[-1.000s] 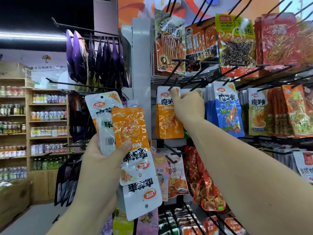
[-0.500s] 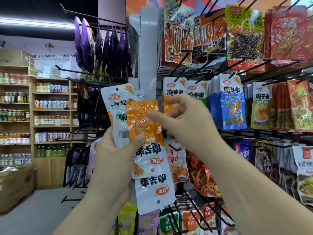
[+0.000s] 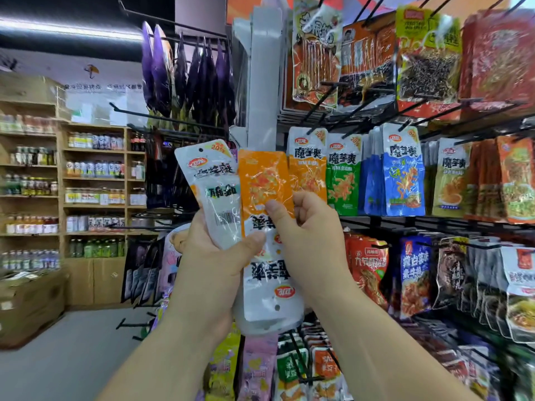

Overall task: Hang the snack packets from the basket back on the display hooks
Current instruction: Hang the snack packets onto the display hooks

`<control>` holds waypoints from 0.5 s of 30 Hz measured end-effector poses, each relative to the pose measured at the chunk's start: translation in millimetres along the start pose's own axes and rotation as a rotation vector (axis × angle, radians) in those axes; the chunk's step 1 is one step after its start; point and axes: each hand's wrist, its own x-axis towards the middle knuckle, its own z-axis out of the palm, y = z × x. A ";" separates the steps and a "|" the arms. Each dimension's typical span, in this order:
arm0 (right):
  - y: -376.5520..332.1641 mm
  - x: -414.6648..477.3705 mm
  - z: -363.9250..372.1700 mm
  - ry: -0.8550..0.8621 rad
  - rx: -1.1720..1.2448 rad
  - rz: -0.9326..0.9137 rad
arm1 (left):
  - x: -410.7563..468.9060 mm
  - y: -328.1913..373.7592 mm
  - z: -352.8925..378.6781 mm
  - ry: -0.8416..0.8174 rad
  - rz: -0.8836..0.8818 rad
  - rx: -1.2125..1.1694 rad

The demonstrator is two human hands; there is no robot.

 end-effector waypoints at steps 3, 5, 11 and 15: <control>-4.0 0.4 0.3 0.053 0.041 0.014 | -3.4 4.3 -1.1 -0.042 0.020 0.026; -6.8 -1.0 0.1 0.091 0.034 -0.020 | -5.2 8.0 -1.0 -0.051 0.036 0.044; -11.0 0.4 -6.2 0.008 -0.158 -0.222 | -5.9 16.1 -0.4 -0.026 0.035 0.059; -14.5 12.7 -27.8 -0.002 -0.637 -0.558 | -5.5 24.0 -8.5 -0.067 0.009 0.074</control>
